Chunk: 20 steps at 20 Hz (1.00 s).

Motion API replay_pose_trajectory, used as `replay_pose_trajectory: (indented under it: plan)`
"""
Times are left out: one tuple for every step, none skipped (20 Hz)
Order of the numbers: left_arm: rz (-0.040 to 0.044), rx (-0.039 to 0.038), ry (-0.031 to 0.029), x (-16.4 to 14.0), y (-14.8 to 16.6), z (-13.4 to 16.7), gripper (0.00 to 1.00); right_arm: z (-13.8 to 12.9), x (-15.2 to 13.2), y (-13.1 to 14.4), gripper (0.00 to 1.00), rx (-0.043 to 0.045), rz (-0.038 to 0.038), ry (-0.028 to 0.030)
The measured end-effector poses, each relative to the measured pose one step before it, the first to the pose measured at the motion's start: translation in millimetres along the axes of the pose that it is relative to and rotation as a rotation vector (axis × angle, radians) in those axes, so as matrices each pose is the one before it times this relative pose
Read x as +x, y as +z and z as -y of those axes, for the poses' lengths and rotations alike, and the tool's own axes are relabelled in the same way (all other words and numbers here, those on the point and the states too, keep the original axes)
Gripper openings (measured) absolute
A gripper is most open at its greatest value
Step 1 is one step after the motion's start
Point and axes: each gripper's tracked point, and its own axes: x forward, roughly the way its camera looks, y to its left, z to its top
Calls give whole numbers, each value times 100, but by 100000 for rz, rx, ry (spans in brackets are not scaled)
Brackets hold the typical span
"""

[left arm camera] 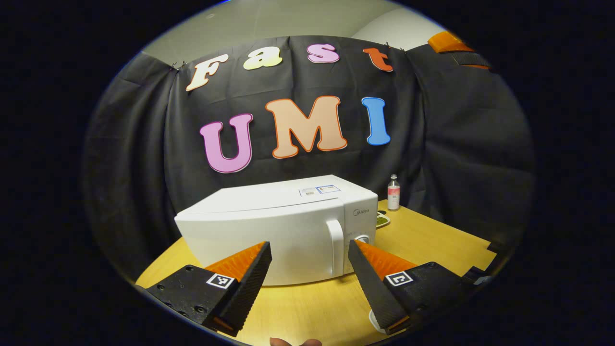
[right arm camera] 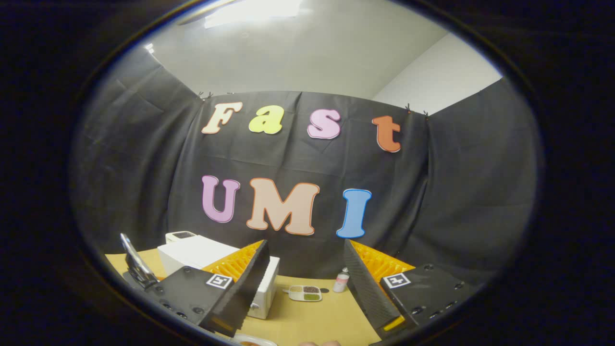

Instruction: Open the microwave oven with the left hand, put the food in, and close the microwave oven.

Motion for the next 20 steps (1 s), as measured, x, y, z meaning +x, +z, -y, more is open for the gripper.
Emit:
replay_pose_trajectory:
  plan:
    - [-476, -216, -316, 745, -784, 298, 98, 247, -166, 181, 97, 1206, -667, -697]
    - [-840, 71, -154, 714, -596, 307, 98, 414, -68, 177, 97, 924, -567, -1074]
    - [-373, 54, -157, 672, -747, 223, 98, 594, -74, 159, 97, 587, -311, -1421]
    - [-1107, 57, -101, 805, -691, 247, 98, 430, -26, 213, 96, 148, -186, -1010]
    - [-942, -38, -216, 730, -808, 267, 98, 514, -30, 167, 96, -408, -345, -1082]
    - [-1179, -237, -19, 727, -675, 291, 98, 477, -60, 268, 96, -831, -294, -1089]
    - [-1290, -482, -366, 792, -712, 235, 98, 496, -184, 83, 96, -1231, -41, -1049]
    - [-1200, -167, -344, 698, -668, 327, 99, 542, -148, 140, 96, -1466, 170, -1149]
    - [-101, 295, -168, 592, -274, 209, 99, 449, -161, -107, 96, -1586, -227, -1103]
    - [-875, 306, 363, 600, -365, 26, 99, 299, -70, -149, 96, -1211, -433, -900]
    - [-840, 418, -176, 737, -457, 114, 99, 285, -105, -91, 96, -674, -390, -641]
    - [-1167, 187, -179, 610, -500, 231, 99, 130, -33, -10, 96, -445, -165, -333]
    - [-825, -143, -11, 478, -261, 138, 99, 316, -34, 42, 96, -394, 111, -515]
    - [-522, -830, -477, 340, -193, 236, 99, 258, 10, 23, 96, -682, -42, -839]
    - [-276, -908, -803, 340, -165, 333, 99, 270, 0, -189, 96, -337, -297, -631]
    - [-421, -508, -405, 278, -197, 249, 99, 239, -10, 81, 96, -64, -230, -676]
    - [32, 259, -96, 231, 2, 86, 99, 330, 12, -72, 96, -48, -95, -714]
    - [496, 455, -143, 268, 32, 92, 99, 272, 45, 81, 96, -170, 19, -734]
    - [731, 181, 232, 251, 140, -18, 99, 219, -12, -54, 96, -103, 23, -600]
    - [1784, 158, 138, 179, 454, 4, 98, 210, 28, -121, 96, -195, -318, -523]
